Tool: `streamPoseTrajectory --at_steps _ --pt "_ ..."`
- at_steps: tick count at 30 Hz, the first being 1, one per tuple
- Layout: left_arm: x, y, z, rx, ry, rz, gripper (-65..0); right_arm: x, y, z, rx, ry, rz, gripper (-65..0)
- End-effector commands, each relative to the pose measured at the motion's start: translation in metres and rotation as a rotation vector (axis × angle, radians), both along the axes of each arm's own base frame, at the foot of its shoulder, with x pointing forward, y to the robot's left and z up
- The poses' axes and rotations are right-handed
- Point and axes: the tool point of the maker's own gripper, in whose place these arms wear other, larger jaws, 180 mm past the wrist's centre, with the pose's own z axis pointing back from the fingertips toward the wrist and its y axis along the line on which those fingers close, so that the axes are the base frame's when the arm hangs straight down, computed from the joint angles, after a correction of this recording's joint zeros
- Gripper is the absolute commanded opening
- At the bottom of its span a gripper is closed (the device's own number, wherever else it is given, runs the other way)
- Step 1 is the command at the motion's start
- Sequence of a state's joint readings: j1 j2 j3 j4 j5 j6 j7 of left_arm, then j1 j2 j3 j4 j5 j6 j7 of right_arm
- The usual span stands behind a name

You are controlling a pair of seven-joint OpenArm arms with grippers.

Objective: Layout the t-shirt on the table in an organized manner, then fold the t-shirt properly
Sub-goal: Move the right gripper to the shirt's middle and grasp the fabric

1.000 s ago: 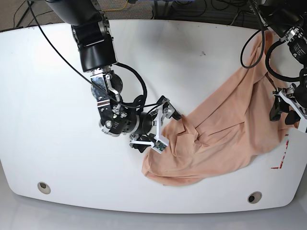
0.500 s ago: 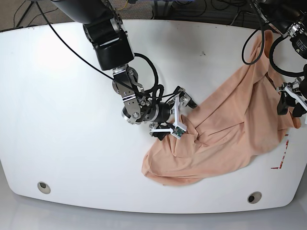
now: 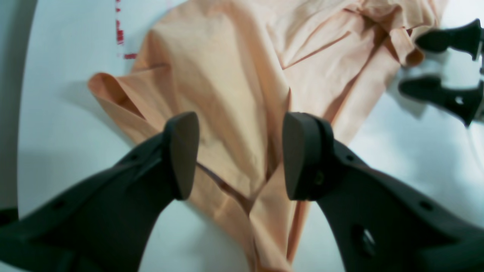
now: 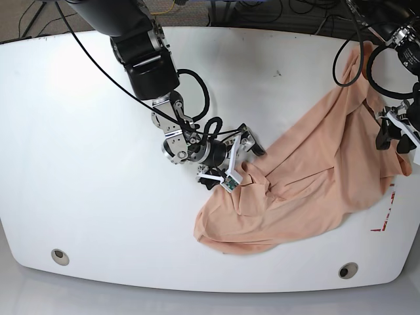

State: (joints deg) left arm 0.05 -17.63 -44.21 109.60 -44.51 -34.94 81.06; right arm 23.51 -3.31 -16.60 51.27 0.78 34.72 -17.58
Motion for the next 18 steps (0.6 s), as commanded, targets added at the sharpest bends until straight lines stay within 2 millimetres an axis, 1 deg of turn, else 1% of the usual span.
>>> streamPoseTrajectory --at_steps 1,6,9,18 --pt "0.005 0.001 0.013 0.016 -0.044 -0.01 -31.8 0.019 -0.005 0.019 0.002 -0.05 -0.009 -5.1" --pt "0.004 0.0 0.012 0.016 -0.042 -0.011 -31.8 0.027 -0.009 0.024 -0.005 -0.068 -0.013 -5.1" --pt "0.003 0.0 0.01 0.016 -0.036 -0.013 -31.8 0.035 -0.018 0.028 -0.022 -0.085 -0.02 -5.1" --pt "0.004 0.0 0.011 0.016 -0.039 -0.013 -31.8 0.041 -0.021 0.034 -0.015 -0.106 -0.027 -5.1"
